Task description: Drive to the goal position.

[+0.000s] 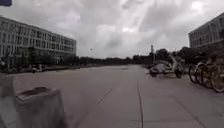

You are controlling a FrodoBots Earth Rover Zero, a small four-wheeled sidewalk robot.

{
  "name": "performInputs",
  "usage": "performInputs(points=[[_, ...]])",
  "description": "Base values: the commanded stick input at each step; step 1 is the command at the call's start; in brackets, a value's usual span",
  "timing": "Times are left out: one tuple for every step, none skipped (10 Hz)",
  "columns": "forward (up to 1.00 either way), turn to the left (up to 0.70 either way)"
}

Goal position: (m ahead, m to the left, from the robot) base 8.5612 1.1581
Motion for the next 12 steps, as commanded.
performInputs(points=[[0.7, 0.0], [0.7, 0.01], [0.7, 0.03], [0.7, 0.04], [0.7, 0.18], [0.7, 0.29], [0.7, 0.21], [0.7, 0.09], [0.7, 0.0], [0.7, 0.0], [0.7, 0.0], [0.7, 0.0]])
